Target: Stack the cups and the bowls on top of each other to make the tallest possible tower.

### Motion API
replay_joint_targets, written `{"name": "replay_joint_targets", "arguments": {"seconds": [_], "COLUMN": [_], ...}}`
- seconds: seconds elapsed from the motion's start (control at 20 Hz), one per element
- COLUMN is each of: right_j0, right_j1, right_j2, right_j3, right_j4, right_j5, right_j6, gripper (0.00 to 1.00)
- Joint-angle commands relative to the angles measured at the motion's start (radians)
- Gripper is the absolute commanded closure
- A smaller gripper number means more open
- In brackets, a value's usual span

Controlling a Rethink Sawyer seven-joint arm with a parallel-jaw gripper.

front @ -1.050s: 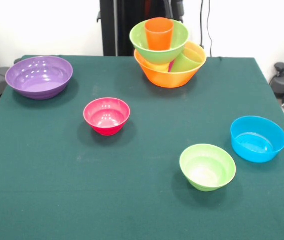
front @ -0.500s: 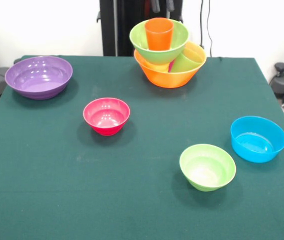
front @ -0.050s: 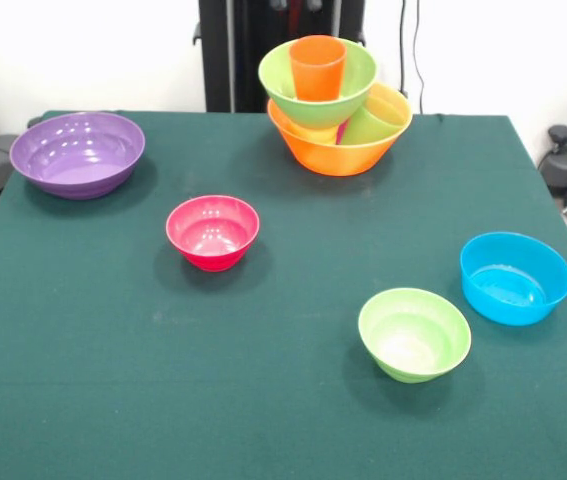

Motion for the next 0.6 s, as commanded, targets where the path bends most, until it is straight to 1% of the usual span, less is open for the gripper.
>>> {"name": "replay_joint_targets", "arguments": {"seconds": [0.05, 0.1, 0.25, 0.35, 0.4, 0.45, 0.5, 0.6], "right_j0": [-0.133, -0.158, -0.184, -0.185, -0.186, -0.185, -0.180, -0.186], "right_j1": [-0.035, -0.038, -0.024, 0.028, 0.081, 0.109, 0.160, 0.218], "right_j2": [0.290, 0.309, 0.300, 0.261, 0.231, 0.214, 0.183, 0.172], "right_j3": [-0.034, -0.048, -0.094, -0.150, -0.191, -0.215, -0.259, -0.315], "right_j4": [0.109, 0.121, 0.102, 0.060, 0.026, 0.008, -0.018, -0.027], "right_j5": [0.244, 0.265, 0.300, 0.329, 0.344, 0.355, 0.373, 0.413], "right_j6": [0.023, 0.007, -0.011, -0.020, -0.027, -0.031, -0.043, -0.063], "gripper": [0.00, 0.00, 0.00, 0.00, 0.00, 0.00, 0.00, 0.00]}}
